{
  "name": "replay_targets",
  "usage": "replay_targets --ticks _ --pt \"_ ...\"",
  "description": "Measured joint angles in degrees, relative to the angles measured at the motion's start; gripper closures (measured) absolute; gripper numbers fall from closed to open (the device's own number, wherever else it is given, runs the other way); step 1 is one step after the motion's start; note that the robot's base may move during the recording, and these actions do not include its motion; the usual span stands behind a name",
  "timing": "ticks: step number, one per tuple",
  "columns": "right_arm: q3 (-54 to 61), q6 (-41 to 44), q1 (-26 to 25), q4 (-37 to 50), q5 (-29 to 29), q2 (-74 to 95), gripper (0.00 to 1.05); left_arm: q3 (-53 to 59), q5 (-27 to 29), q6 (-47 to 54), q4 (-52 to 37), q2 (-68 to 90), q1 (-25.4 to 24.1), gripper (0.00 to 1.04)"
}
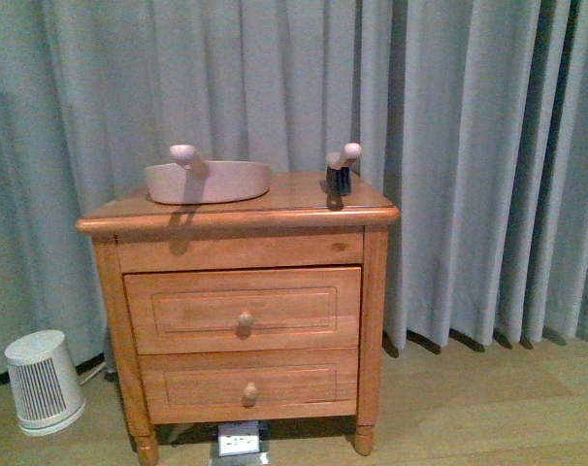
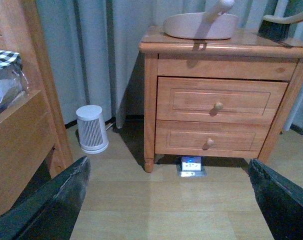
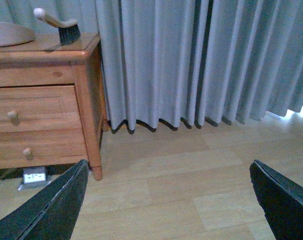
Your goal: Clean up trash
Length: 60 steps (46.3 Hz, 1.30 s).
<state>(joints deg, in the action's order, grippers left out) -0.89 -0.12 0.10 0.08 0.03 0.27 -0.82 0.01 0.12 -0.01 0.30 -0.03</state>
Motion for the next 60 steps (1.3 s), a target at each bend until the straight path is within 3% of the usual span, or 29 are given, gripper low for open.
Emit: replay_targets --ticks 60 --pt "0.00 0.00 0.00 0.00 0.00 0.00 0.07 0.00 0.00 0.00 0.00 0.00 0.00 0.08"
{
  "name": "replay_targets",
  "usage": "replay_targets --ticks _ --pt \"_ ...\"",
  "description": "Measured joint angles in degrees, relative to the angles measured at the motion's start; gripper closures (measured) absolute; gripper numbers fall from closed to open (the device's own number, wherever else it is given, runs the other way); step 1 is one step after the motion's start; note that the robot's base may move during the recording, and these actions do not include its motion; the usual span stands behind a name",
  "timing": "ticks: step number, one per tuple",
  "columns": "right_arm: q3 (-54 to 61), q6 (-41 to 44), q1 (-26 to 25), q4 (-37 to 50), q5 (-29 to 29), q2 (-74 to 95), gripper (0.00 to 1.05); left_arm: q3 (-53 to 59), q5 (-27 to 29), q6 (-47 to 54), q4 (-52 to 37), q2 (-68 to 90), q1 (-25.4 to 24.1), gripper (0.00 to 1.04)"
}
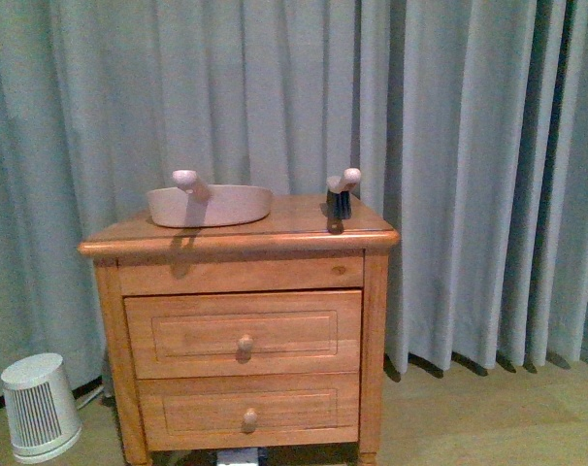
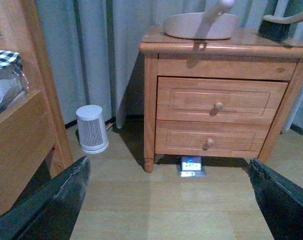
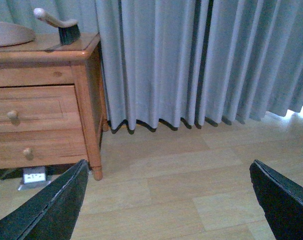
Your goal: Clean up trash
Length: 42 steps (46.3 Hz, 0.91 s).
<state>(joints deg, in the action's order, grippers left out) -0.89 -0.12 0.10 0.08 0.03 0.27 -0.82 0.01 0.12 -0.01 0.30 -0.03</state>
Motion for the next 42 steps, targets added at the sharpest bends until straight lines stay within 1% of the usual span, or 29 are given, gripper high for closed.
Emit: replay_targets --ticks 42 --pt "0.00 0.00 0.00 0.00 0.00 0.00 0.07 0.00 0.00 0.00 0.00 0.00 0.00 0.08"
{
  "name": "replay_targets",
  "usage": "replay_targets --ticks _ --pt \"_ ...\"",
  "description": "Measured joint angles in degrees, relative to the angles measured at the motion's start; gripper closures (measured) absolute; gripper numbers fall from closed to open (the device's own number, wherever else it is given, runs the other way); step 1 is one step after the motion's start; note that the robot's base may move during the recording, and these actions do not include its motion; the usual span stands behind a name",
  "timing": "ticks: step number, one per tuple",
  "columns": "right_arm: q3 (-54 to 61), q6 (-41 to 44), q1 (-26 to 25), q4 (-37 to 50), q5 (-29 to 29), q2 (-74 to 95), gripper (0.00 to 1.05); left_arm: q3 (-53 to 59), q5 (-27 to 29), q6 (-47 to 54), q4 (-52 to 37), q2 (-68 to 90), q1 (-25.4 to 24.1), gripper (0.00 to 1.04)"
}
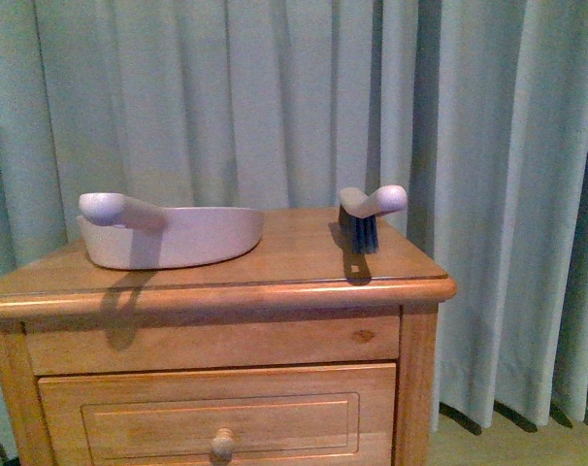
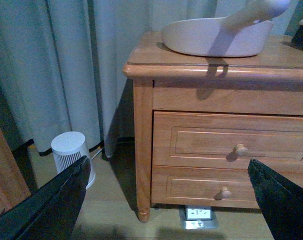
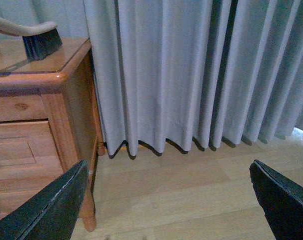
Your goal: Clean up trash
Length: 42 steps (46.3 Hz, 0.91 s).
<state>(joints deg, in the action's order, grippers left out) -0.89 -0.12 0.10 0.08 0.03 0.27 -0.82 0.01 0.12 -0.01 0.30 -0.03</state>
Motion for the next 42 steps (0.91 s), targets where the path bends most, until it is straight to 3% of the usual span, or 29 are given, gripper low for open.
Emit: replay_targets --ticks 32,34,37,42 --pt "0.00 0.00 0.00 0.00 -0.04 0.00 0.07 0.00 0.02 0.00 0.00 -0.02 0.00 0.08" --pt "0.00 0.00 0.00 0.00 0.00 0.00 0.07 -0.20 2.14 -0.98 0.83 0.50 0.76 0.08" --pt "0.00 0.00 0.00 0.00 -0.04 0.00 0.07 -1.29 10.38 -2.99 0.17 5.31 3.82 0.08" --pt "0.00 0.00 0.00 0.00 0.02 0.00 0.07 -6.82 10.56 -3.19 -6.62 19.15 4.20 0.08"
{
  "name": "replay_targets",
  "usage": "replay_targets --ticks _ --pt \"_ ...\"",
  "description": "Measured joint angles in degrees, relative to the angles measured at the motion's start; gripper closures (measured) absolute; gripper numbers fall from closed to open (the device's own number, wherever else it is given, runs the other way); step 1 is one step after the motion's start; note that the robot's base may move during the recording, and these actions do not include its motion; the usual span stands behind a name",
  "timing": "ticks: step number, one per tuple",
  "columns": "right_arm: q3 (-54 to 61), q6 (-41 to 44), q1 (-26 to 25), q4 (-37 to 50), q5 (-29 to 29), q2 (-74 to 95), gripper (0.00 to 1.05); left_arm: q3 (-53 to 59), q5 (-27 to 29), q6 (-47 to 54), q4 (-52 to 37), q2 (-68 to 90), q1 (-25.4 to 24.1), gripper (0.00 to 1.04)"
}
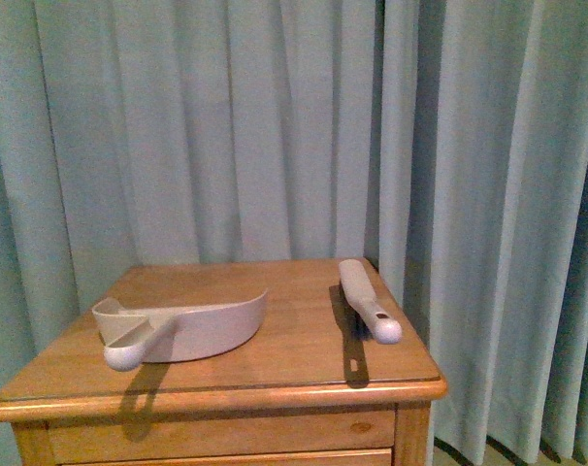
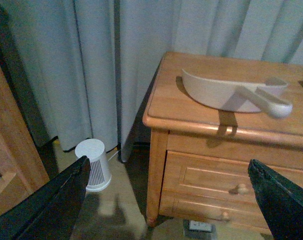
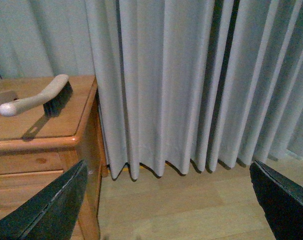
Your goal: Clean up trash
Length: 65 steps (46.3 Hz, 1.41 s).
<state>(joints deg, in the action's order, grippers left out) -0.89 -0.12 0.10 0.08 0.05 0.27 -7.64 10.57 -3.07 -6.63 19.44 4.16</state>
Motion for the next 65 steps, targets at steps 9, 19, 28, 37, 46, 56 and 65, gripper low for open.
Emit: replay_targets --ticks 9,19,28,37,46,56,65 --pt "0.00 0.00 0.00 0.00 -0.02 0.00 0.07 -30.21 1.18 1.01 9.68 36.06 5.44 0.08" --pt "0.00 0.00 0.00 0.00 -0.02 0.00 0.07 -57.59 7.98 -0.15 20.74 60.52 12.72 0.08" --pt "0.00 0.00 0.00 0.00 -0.02 0.00 0.07 -65.29 10.27 -6.10 24.72 72.39 12.74 0.08" --pt "0.00 0.00 0.00 0.00 -0.02 0.00 0.07 -69.37 8.63 -10.29 26.18 78.68 14.08 0.08" --pt "0.00 0.00 0.00 0.00 -0.02 0.00 0.07 -70.53 6.88 -11.21 25.88 82.71 14.67 0.08" --pt "0.00 0.00 0.00 0.00 -0.02 0.00 0.07 -70.53 6.23 -10.78 24.26 85.40 14.16 0.08" --pt "0.00 0.00 0.00 0.00 -0.02 0.00 0.07 -70.77 5.95 -9.97 23.47 88.35 13.86 0.08"
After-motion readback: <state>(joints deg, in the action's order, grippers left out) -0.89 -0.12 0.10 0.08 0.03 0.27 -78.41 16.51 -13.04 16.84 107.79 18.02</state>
